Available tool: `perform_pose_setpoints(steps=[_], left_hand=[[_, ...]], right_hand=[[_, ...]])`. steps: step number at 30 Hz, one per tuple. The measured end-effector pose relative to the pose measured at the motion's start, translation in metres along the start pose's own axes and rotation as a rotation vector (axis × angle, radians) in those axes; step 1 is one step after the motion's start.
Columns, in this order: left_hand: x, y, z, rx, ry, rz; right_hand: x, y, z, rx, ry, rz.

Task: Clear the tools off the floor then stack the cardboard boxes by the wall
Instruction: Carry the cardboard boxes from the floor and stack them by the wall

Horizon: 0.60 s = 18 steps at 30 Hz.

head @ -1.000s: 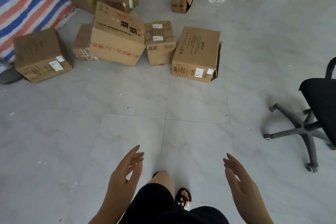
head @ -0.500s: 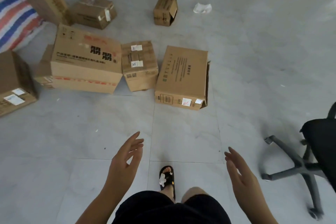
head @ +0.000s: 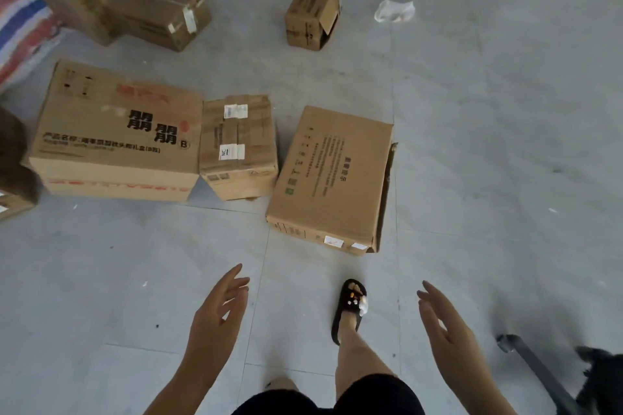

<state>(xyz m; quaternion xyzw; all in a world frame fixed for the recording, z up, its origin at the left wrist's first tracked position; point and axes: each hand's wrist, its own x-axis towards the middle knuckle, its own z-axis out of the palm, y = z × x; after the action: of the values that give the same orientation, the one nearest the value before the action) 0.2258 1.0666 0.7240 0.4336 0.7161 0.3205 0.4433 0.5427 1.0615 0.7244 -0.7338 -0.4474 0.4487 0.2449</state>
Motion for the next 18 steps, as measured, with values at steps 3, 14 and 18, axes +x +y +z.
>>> perform_pose_setpoints(steps=[3, 14, 18], left_hand=[[0.064, 0.016, 0.03, 0.041, -0.019, -0.08], [0.362, -0.126, 0.139, 0.24, 0.003, -0.408], [0.45, -0.214, 0.186, 0.226, 0.234, -0.489]], right_hand=[[0.08, -0.006, -0.019, -0.063, -0.046, 0.042], [0.378, 0.134, 0.077, -0.141, -0.096, 0.398], [0.47, 0.231, 0.143, -0.069, -0.043, 0.464]])
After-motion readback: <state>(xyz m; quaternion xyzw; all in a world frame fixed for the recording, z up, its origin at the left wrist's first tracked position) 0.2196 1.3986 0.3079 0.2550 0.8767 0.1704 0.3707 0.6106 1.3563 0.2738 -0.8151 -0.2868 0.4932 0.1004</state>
